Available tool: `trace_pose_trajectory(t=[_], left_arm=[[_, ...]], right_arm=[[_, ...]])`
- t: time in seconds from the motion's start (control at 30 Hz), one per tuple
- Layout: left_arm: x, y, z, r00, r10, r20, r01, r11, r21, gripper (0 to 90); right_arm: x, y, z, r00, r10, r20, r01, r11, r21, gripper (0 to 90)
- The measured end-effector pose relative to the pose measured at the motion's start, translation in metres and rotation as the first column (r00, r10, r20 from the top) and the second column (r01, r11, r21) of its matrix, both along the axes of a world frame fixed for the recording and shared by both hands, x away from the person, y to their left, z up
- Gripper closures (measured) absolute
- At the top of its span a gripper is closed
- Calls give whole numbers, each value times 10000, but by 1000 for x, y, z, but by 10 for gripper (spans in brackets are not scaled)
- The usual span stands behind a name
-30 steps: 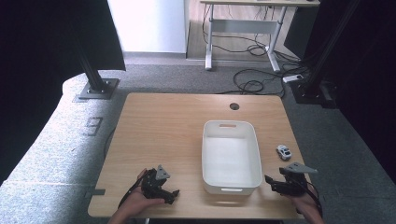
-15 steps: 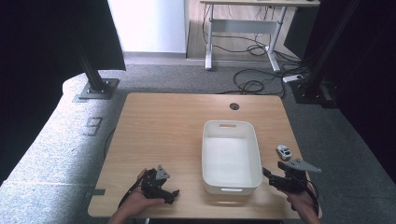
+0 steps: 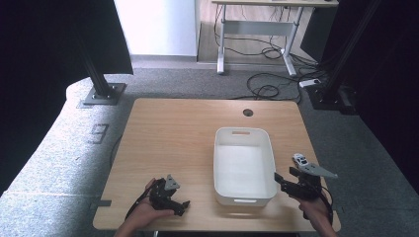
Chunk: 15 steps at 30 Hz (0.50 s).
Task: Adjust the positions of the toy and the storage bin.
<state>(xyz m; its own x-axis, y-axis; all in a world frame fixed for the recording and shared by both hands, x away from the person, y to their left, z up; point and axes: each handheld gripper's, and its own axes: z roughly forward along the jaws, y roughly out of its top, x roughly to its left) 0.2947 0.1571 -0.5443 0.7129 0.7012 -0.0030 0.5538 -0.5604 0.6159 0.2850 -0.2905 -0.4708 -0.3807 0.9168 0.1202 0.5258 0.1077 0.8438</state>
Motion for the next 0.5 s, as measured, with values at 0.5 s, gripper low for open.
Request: trace_pose_trajectory(t=[0.5], left_arm=[[0, 0, 0, 10000, -8, 0, 8, 10000, 5, 0]], right_arm=[[9, 14, -8, 9979, -173, -630, 156, 9995, -269, 537]])
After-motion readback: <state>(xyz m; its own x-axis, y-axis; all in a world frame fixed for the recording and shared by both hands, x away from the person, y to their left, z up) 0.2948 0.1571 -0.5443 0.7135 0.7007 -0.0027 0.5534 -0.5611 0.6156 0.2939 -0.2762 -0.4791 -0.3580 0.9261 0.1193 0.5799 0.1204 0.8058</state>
